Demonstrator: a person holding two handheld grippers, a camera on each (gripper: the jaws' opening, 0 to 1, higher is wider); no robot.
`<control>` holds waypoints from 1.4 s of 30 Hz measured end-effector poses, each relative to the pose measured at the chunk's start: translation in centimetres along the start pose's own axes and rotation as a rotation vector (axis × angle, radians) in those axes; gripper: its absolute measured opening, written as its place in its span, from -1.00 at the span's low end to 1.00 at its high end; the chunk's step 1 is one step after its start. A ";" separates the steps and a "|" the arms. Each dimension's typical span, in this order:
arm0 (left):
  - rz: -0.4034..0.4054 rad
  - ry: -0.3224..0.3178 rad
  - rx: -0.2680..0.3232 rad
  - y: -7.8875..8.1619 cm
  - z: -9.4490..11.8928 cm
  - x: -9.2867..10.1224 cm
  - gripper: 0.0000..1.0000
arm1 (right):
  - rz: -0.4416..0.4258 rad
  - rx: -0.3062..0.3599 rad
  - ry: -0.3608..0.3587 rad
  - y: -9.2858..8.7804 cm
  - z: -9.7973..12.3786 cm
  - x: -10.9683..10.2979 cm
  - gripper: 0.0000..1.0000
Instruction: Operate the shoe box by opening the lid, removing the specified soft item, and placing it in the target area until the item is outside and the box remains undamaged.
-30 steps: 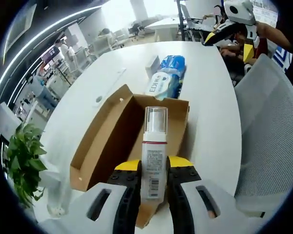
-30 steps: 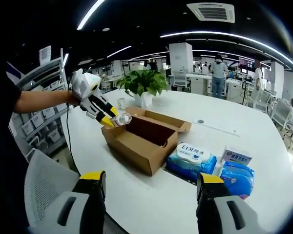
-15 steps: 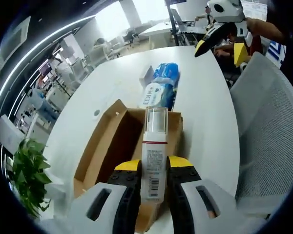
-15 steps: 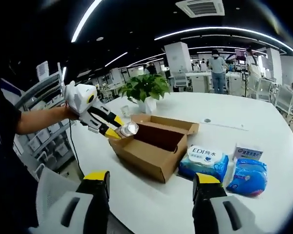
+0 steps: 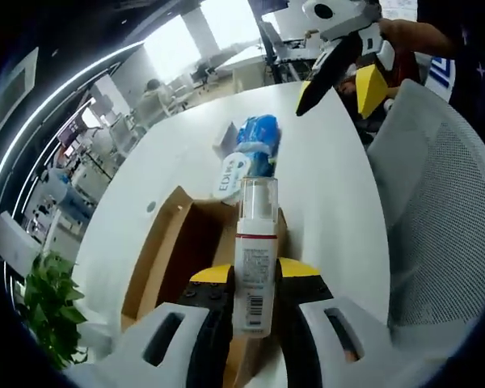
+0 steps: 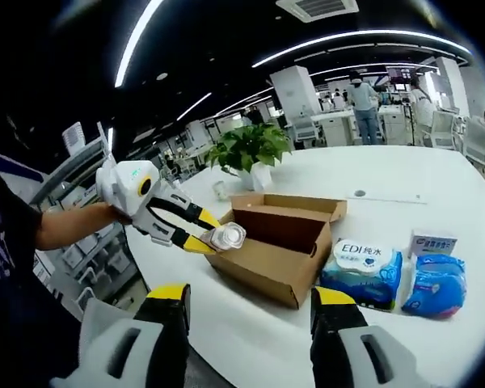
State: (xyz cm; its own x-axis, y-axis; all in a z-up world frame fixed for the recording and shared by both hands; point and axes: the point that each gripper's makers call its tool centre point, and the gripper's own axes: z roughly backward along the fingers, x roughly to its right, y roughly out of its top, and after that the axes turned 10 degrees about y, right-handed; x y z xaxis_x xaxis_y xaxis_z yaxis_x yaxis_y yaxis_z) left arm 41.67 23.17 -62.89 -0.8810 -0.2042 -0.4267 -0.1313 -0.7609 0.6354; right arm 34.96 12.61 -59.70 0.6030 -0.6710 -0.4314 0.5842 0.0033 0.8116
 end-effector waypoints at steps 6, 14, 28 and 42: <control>-0.004 -0.029 0.017 0.7 -0.1 1.0 -0.64 | 0.008 0.001 0.019 0.3 -0.4 -0.3 0.15; 0.012 -0.089 0.036 1.5 0.2 2.3 -0.64 | 0.052 -0.013 0.050 0.4 -0.7 -0.8 0.13; 0.052 -0.247 0.062 2.8 1.3 4.6 -0.64 | 0.207 -0.054 0.142 0.1 -1.3 -2.8 0.06; 0.075 -0.445 0.074 4.1 2.9 7.5 -0.64 | 0.364 -0.104 0.276 -0.3 -0.8 -5.0 -0.16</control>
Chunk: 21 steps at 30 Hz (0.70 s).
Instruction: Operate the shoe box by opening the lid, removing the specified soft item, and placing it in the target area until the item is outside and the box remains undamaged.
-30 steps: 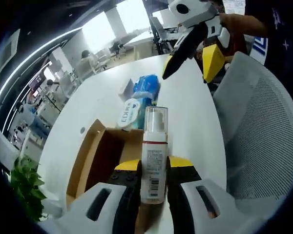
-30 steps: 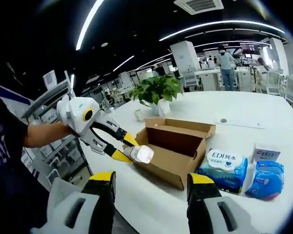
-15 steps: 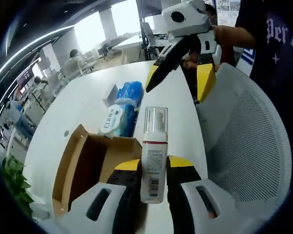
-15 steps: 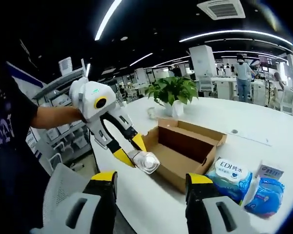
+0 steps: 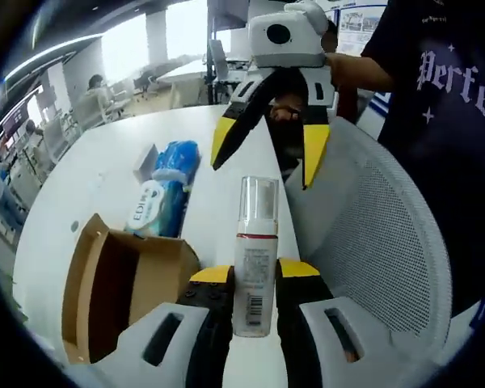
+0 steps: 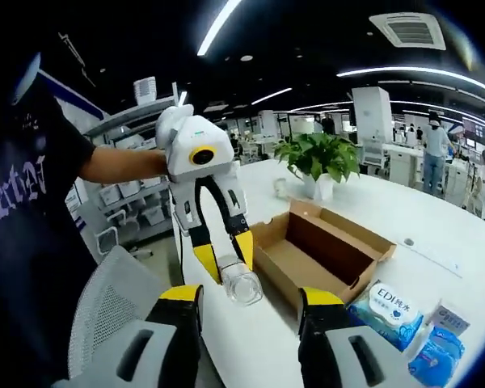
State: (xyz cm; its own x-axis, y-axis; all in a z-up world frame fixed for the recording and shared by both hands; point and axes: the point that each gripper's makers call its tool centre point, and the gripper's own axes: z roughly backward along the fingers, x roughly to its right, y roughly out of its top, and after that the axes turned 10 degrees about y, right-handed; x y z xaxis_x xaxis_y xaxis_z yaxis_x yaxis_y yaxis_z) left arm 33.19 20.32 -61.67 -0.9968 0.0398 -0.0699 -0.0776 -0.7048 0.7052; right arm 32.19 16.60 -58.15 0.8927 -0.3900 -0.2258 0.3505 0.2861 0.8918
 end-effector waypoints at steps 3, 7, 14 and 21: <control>0.003 -0.025 0.002 0.3 -0.1 0.5 -0.64 | 0.029 -0.009 0.022 0.0 0.0 -0.5 -0.21; 0.005 -0.042 0.001 0.4 -0.1 1.0 -0.64 | 0.067 -0.010 0.051 0.1 0.0 -0.9 -0.26; 0.001 -0.044 0.006 0.6 0.2 1.1 -0.64 | 0.122 -0.013 0.077 0.6 -0.1 -1.1 -0.32; 0.005 -0.051 0.008 0.8 0.1 1.2 -0.64 | 0.146 -0.017 0.083 0.7 -0.2 -1.3 -0.36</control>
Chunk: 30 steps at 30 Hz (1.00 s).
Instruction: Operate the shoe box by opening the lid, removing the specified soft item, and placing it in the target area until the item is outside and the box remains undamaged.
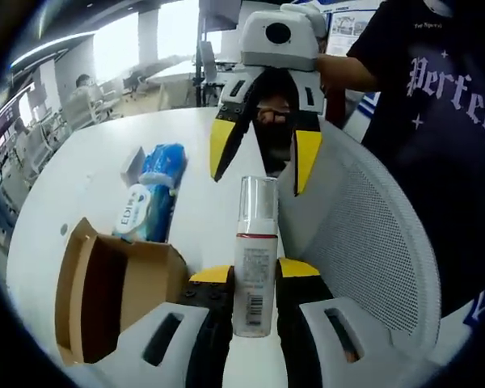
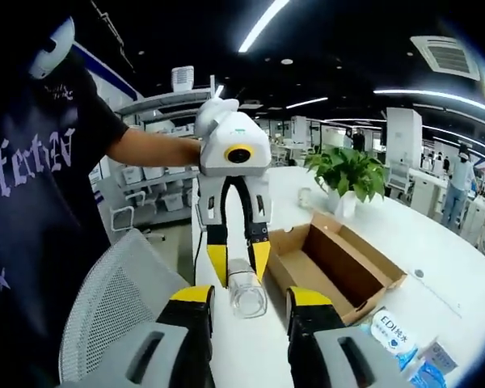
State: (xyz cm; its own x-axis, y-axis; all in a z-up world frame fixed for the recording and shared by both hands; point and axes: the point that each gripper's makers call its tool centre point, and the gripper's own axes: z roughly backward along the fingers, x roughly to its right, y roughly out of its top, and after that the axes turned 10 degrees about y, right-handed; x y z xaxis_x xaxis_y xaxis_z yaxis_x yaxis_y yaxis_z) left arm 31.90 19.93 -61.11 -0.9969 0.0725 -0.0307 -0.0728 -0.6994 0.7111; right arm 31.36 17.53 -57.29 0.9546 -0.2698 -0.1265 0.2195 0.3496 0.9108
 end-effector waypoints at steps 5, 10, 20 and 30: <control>-0.003 -0.001 0.006 0.3 -0.1 -0.1 -0.64 | 0.009 -0.001 -0.011 0.0 -0.1 0.1 -0.39; -0.005 -0.006 0.007 0.6 -0.3 0.0 -0.64 | 0.012 0.002 -0.019 0.1 -0.2 0.2 -0.42; 0.005 -0.016 0.022 1.1 -0.2 0.3 -0.64 | 0.026 -0.003 -0.011 0.0 -0.3 0.1 -0.52; 0.008 -0.049 0.006 0.8 -0.1 0.7 -0.64 | 0.061 -0.036 0.029 -0.5 -0.8 -0.7 -0.66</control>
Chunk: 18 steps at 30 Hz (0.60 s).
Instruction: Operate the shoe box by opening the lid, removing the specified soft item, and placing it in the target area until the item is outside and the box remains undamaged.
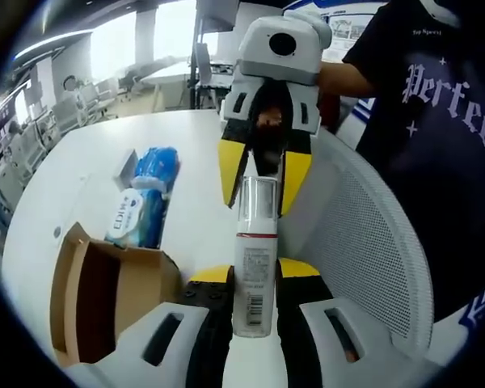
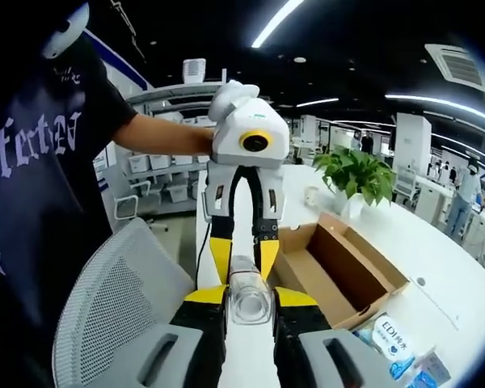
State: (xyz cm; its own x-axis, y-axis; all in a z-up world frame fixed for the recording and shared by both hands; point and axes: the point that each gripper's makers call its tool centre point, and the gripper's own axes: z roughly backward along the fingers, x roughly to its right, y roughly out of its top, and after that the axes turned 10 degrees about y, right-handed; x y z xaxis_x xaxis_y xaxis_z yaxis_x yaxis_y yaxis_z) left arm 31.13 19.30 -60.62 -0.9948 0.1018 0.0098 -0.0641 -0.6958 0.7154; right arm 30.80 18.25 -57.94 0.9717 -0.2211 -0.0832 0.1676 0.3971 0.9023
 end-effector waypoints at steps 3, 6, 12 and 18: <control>0.003 -0.013 -0.007 -0.1 -0.1 0.2 -0.64 | 0.007 -0.012 0.009 -0.2 -0.1 -0.2 -0.66; 0.005 -0.023 -0.013 -0.2 -0.1 0.3 -0.63 | 0.023 -0.022 0.015 -0.2 -0.2 -0.4 -0.67; -0.007 -0.026 -0.021 -0.4 -0.2 0.4 -0.64 | 0.028 -0.052 0.020 -0.9 -0.5 -0.5 -0.67; -0.042 -0.013 -0.013 -0.2 -0.4 0.3 -0.63 | 0.017 -0.069 0.011 -1.3 -0.2 -0.5 -0.69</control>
State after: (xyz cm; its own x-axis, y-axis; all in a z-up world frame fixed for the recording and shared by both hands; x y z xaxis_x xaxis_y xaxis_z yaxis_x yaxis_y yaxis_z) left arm 30.86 19.20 -61.05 -0.9901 0.1398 -0.0109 -0.1066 -0.7001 0.7060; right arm 30.16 18.04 -59.14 0.9762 -0.2041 -0.0735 0.1621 0.4611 0.8724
